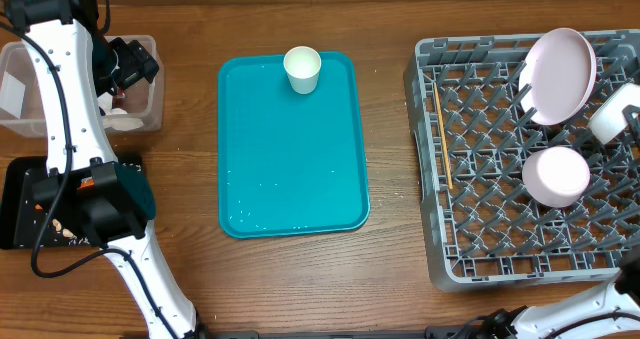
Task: Sort waste into correct bins and load items into the dishwasher rack
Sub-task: 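Lower the bowl into the rack's right side and open the right gripper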
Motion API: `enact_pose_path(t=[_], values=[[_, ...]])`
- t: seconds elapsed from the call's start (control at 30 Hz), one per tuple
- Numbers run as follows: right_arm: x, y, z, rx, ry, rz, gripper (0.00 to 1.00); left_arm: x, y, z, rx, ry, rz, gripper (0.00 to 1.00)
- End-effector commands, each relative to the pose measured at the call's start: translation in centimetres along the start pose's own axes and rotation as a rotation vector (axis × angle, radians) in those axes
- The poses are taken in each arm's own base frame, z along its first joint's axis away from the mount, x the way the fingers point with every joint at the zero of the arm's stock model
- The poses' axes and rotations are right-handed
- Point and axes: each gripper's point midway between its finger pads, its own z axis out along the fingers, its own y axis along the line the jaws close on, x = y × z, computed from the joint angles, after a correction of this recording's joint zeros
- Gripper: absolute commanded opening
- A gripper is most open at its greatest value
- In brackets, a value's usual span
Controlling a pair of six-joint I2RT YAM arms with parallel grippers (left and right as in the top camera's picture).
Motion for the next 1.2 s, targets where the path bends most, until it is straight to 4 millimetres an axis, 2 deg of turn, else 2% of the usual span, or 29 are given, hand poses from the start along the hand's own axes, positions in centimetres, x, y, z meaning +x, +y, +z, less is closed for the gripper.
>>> enact_pose_path(t=[0.0, 0.3, 0.5, 0.73, 0.83, 1.0, 1.17], values=[[0.5, -1.1, 0.3, -0.012, 0.002, 0.027, 0.04, 0.1, 0.1, -0.7, -0.002, -0.016, 0.026, 1.00], [0.2, -2.1, 0.3, -0.003, -0.004, 0.057, 0.06, 0.2, 0.1, -0.7, -0.002, -0.016, 0.026, 1.00], [-0.9, -2.4, -1.2, 0.016, -0.040, 0.130, 0.09, 0.1, 0.1, -0.7, -0.002, -0.016, 0.026, 1.00], [-2.0, -2.9, -3.4, 0.118, -0.080, 0.254, 0.22, 0.1, 0.1, -0.7, -0.002, -0.016, 0.025, 1.00], [-2.7, -2.7, -4.1, 0.238, -0.097, 0.291, 0.27, 0.1, 0.1, -0.7, -0.002, -0.017, 0.024, 1.00], [-3.6, -1.2, -6.2, 0.515, -0.166, 0.372, 0.36, 0.1, 0.0, -0.7, 0.000, -0.019, 0.025, 1.00], [-4.0, 3.2, -8.6, 0.689, -0.256, 0.379, 0.44, 0.1, 0.1, -0.7, 0.000, -0.018, 0.025, 1.00]])
